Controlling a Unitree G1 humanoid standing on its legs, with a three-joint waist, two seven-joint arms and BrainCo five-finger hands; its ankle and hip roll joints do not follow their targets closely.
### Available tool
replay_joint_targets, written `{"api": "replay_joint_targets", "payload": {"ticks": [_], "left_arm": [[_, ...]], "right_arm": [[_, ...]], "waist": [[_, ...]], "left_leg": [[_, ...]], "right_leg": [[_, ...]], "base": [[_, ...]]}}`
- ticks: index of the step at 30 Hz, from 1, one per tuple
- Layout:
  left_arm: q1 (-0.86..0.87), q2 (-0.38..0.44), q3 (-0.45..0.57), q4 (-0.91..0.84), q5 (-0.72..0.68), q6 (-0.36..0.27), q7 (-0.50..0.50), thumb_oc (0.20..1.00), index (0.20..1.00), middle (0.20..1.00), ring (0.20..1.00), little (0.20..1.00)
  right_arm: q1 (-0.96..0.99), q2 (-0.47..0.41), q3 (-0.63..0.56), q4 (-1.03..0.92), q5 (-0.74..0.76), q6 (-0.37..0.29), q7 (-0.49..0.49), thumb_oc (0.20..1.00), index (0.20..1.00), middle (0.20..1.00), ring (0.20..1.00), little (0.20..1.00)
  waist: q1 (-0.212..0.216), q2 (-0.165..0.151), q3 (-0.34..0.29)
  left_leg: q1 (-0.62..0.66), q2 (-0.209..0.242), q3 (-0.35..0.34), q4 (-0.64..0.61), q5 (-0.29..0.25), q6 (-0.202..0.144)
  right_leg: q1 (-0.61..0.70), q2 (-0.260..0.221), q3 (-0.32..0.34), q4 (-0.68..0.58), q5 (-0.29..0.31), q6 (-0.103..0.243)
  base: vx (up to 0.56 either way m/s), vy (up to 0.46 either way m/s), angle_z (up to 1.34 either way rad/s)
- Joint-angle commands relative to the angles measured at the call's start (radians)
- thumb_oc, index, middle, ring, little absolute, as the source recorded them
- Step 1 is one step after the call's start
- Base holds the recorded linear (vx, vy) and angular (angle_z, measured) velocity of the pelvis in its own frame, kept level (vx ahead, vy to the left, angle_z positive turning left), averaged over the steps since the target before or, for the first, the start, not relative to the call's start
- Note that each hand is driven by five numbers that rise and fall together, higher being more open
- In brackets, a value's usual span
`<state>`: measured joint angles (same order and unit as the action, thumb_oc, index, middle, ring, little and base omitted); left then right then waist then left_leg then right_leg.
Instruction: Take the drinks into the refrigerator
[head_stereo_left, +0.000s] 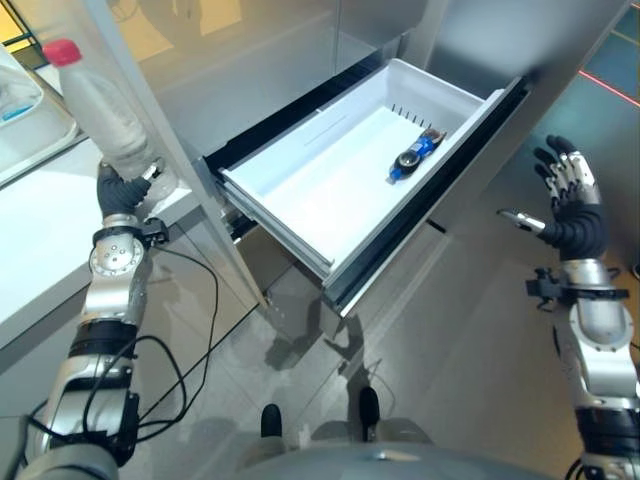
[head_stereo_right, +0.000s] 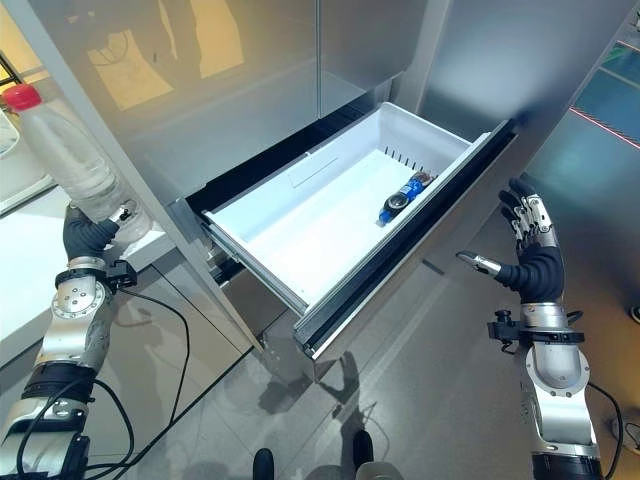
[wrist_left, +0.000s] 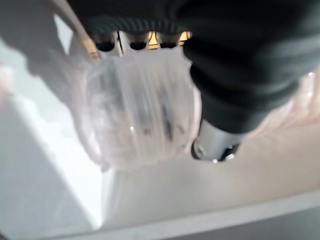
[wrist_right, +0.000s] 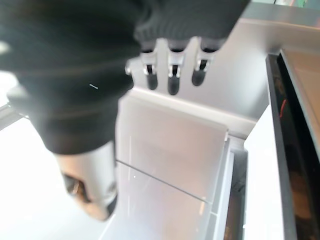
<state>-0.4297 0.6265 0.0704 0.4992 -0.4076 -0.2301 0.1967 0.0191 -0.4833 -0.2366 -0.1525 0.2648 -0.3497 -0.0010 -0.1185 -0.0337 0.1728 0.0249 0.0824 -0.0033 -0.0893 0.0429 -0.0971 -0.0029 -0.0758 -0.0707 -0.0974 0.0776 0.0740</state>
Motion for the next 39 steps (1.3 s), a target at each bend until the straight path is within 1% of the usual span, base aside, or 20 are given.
{"api": "replay_joint_targets", "payload": {"ticks": [1, 9, 10, 12, 14, 15, 17, 22, 23, 25, 26, 27, 28, 29, 30, 33, 34, 35, 37, 39], "left_arm": [[-0.160, -0.017, -0.057, 0.003, 0.000, -0.077, -0.063, 0.200, 0.200, 0.200, 0.200, 0.200], [-0.114, -0.022, -0.038, -0.063, -0.020, -0.092, -0.079, 0.200, 0.200, 0.200, 0.200, 0.200], [-0.070, -0.024, -0.022, -0.140, -0.031, -0.103, -0.094, 0.200, 0.200, 0.200, 0.200, 0.200], [-0.035, -0.013, -0.013, -0.200, -0.043, -0.113, -0.118, 0.200, 0.200, 0.200, 0.200, 0.200], [0.016, -0.010, 0.007, -0.278, -0.071, -0.119, -0.154, 0.200, 0.200, 0.200, 0.200, 0.200], [0.049, -0.003, 0.012, -0.324, -0.092, -0.120, -0.184, 0.200, 0.200, 0.200, 0.200, 0.200], [0.091, -0.004, 0.017, -0.377, -0.135, -0.124, -0.215, 0.200, 0.200, 0.200, 0.200, 0.200], [0.189, 0.060, 0.027, -0.519, -0.241, -0.113, -0.340, 0.200, 0.200, 0.200, 0.200, 0.200], [0.206, 0.065, 0.021, -0.536, -0.261, -0.114, -0.353, 0.200, 0.200, 0.200, 0.200, 0.200], [0.206, 0.065, 0.021, -0.536, -0.261, -0.114, -0.353, 0.200, 0.200, 0.200, 0.200, 0.200], [0.223, 0.095, -0.012, -0.599, -0.305, -0.103, -0.407, 0.200, 0.200, 0.200, 0.200, 0.200], [0.226, 0.103, -0.031, -0.611, -0.319, -0.102, -0.419, 0.200, 0.200, 0.200, 0.200, 0.200], [0.227, 0.103, -0.030, -0.611, -0.319, -0.102, -0.420, 0.200, 0.200, 0.200, 0.200, 0.200], [0.215, 0.120, -0.067, -0.639, -0.348, -0.094, -0.440, 0.200, 0.200, 0.200, 0.200, 0.200], [0.216, 0.121, -0.065, -0.638, -0.348, -0.094, -0.440, 0.200, 0.200, 0.200, 0.200, 0.200], [0.219, 0.148, -0.140, -0.700, -0.382, -0.079, -0.482, 0.200, 0.200, 0.200, 0.200, 0.200], [0.217, 0.159, -0.156, -0.707, -0.387, -0.078, -0.489, 0.200, 0.200, 0.200, 0.200, 0.200], [0.218, 0.159, -0.155, -0.707, -0.387, -0.078, -0.489, 0.200, 0.200, 0.200, 0.200, 0.200], [0.187, 0.182, -0.221, -0.716, -0.416, -0.059, -0.521, 0.200, 0.200, 0.200, 0.200, 0.200], [0.182, 0.182, -0.245, -0.730, -0.433, -0.053, -0.531, 0.200, 0.200, 0.200, 0.200, 0.200]], "right_arm": [[-0.075, -0.021, -0.058, -0.079, 0.020, -0.048, 0.008, 1.000, 1.000, 1.000, 1.000, 1.000], [-0.079, -0.028, -0.048, -0.065, 0.027, -0.045, 0.016, 1.000, 1.000, 1.000, 1.000, 1.000], [-0.074, -0.034, -0.047, -0.058, 0.046, -0.040, 0.035, 1.000, 1.000, 1.000, 1.000, 1.000], [-0.069, -0.047, -0.035, -0.045, 0.083, -0.032, 0.064, 1.000, 1.000, 1.000, 1.000, 1.000], [-0.056, -0.080, -0.030, -0.051, 0.160, -0.014, 0.135, 1.000, 1.000, 1.000, 1.000, 1.000], [-0.046, -0.102, -0.027, -0.040, 0.239, 0.000, 0.189, 1.000, 1.000, 1.000, 1.000, 1.000], [-0.056, -0.140, 0.000, -0.006, 0.280, 0.014, 0.203, 1.000, 1.000, 1.000, 1.000, 1.000], [-0.079, -0.251, 0.047, 0.004, 0.442, 0.075, 0.320, 1.000, 1.000, 1.000, 1.000, 1.000], [-0.094, -0.275, 0.064, 0.016, 0.453, 0.073, 0.319, 1.000, 1.000, 1.000, 1.000, 1.000], [-0.094, -0.275, 0.065, 0.017, 0.453, 0.073, 0.319, 1.000, 1.000, 1.000, 1.000, 1.000], [-0.147, -0.341, 0.133, 0.029, 0.541, 0.107, 0.366, 1.000, 1.000, 1.000, 1.000, 1.000], [-0.191, -0.363, 0.174, 0.052, 0.548, 0.108, 0.361, 1.000, 1.000, 1.000, 1.000, 1.000], [-0.192, -0.363, 0.175, 0.053, 0.549, 0.108, 0.361, 1.000, 1.000, 1.000, 1.000, 1.000], [-0.261, -0.383, 0.251, 0.064, 0.618, 0.129, 0.382, 1.000, 1.000, 1.000, 1.000, 1.000], [-0.265, -0.383, 0.254, 0.067, 0.619, 0.128, 0.383, 1.000, 1.000, 1.000, 1.000, 1.000], [-0.403, -0.348, 0.430, 0.083, 0.717, 0.168, 0.428, 1.000, 1.000, 1.000, 1.000, 1.000], [-0.432, -0.344, 0.469, 0.079, 0.718, 0.174, 0.437, 1.000, 1.000, 1.000, 1.000, 1.000], [-0.434, -0.344, 0.470, 0.080, 0.718, 0.174, 0.437, 1.000, 1.000, 1.000, 1.000, 1.000], [-0.551, -0.298, 0.594, 0.131, 0.723, 0.190, 0.438, 1.000, 1.000, 1.000, 1.000, 1.000], [-0.583, -0.272, 0.635, 0.144, 0.732, 0.199, 0.443, 1.000, 1.000, 1.000, 1.000, 1.000]], "waist": [[-0.042, 0.019, -0.012], [-0.033, 0.016, -0.017], [-0.024, 0.012, -0.018], [-0.017, 0.008, -0.017], [-0.012, 0.003, -0.019], [-0.008, 0.003, -0.024], [0.000, 0.000, -0.027], [0.024, -0.007, -0.046], [0.027, -0.009, -0.050], [0.026, -0.009, -0.050], [0.039, -0.017, -0.061], [0.045, -0.020, -0.065], [0.045, -0.020, -0.065], [0.054, -0.023, -0.071], [0.053, -0.023, -0.071], [0.072, -0.021, -0.081], [0.074, -0.021, -0.085], [0.073, -0.021, -0.084], [0.084, -0.017, -0.095], [0.089, -0.014, -0.098]], "left_leg": [[0.110, -0.060, -0.014, 0.002, -0.139, 0.077], [0.110, -0.060, -0.016, 0.002, -0.135, 0.076], [0.107, -0.061, -0.019, 0.002, -0.131, 0.076], [0.106, -0.061, -0.022, 0.002, -0.129, 0.076], [0.101, -0.064, -0.024, 0.002, -0.117, 0.076], [0.106, -0.063, -0.027, 0.002, -0.124, 0.075], [0.106, -0.065, -0.028, 0.002, -0.123, 0.075], [0.107, -0.070, -0.037, 0.002, -0.119, 0.077], [0.110, -0.071, -0.039, 0.002, -0.120, 0.077], [0.110, -0.071, -0.039, 0.002, -0.120, 0.077], [0.116, -0.074, -0.042, 0.002, -0.119, 0.078], [0.115, -0.075, -0.042, 0.002, -0.117, 0.078], [0.115, -0.075, -0.042, 0.002, -0.117, 0.078], [0.116, -0.076, -0.043, 0.003, -0.116, 0.078], [0.116, -0.076, -0.043, 0.003, -0.116, 0.078], [0.125, -0.080, -0.044, 0.006, -0.119, 0.084], [0.129, -0.081, -0.045, 0.006, -0.120, 0.085], [0.130, -0.081, -0.045, 0.006, -0.120, 0.085], [0.135, -0.083, -0.047, 0.007, -0.119, 0.087], [0.136, -0.085, -0.049, 0.008, -0.119, 0.089]], "right_leg": [[0.081, 0.058, -0.050, 0.048, -0.147, -0.019], [0.085, 0.059, -0.053, 0.049, -0.145, -0.020], [0.084, 0.059, -0.054, 0.050, -0.143, -0.021], [0.086, 0.058, -0.056, 0.049, -0.140, -0.022], [0.082, 0.055, -0.060, 0.049, -0.131, -0.023], [0.090, 0.057, -0.062, 0.046, -0.138, -0.022], [0.094, 0.054, -0.064, 0.043, -0.133, -0.021], [0.102, 0.048, -0.076, 0.041, -0.127, -0.019], [0.106, 0.046, -0.078, 0.040, -0.125, -0.018], [0.106, 0.046, -0.078, 0.040, -0.125, -0.018], [0.118, 0.044, -0.085, 0.038, -0.121, -0.017], [0.119, 0.042, -0.086, 0.037, -0.119, -0.017], [0.119, 0.042, -0.086, 0.037, -0.119, -0.017], [0.121, 0.041, -0.087, 0.037, -0.117, -0.017], [0.121, 0.041, -0.087, 0.037, -0.117, -0.017], [0.135, 0.038, -0.087, 0.032, -0.116, -0.016], [0.139, 0.038, -0.087, 0.029, -0.116, -0.016], [0.140, 0.038, -0.087, 0.029, -0.116, -0.016], [0.149, 0.033, -0.087, 0.028, -0.116, -0.014], [0.153, 0.030, -0.089, 0.029, -0.116, -0.013]], "base": [[0.00, 0.000, 0.00], [-0.01, -0.002, 0.00], [-0.04, -0.011, -0.02], [-0.06, -0.010, -0.01], [-0.07, 0.000, 0.01], [-0.06, 0.005, 0.00], [-0.05, 0.013, 0.01], [-0.02, 0.008, 0.00], [0.00, 0.000, 0.00], [-0.01, 0.005, 0.02], [-0.04, 0.016, 0.06], [-0.04, 0.016, 0.05], [-0.03, 0.015, 0.06], [0.00, 0.000, 0.00], [-0.03, 0.016, 0.04], [-0.01, 0.007, 0.03], [0.01, -0.005, -0.03], [0.00, 0.000, 0.00], [-0.01, 0.003, 0.04], [0.00, 0.000, 0.00]]}}
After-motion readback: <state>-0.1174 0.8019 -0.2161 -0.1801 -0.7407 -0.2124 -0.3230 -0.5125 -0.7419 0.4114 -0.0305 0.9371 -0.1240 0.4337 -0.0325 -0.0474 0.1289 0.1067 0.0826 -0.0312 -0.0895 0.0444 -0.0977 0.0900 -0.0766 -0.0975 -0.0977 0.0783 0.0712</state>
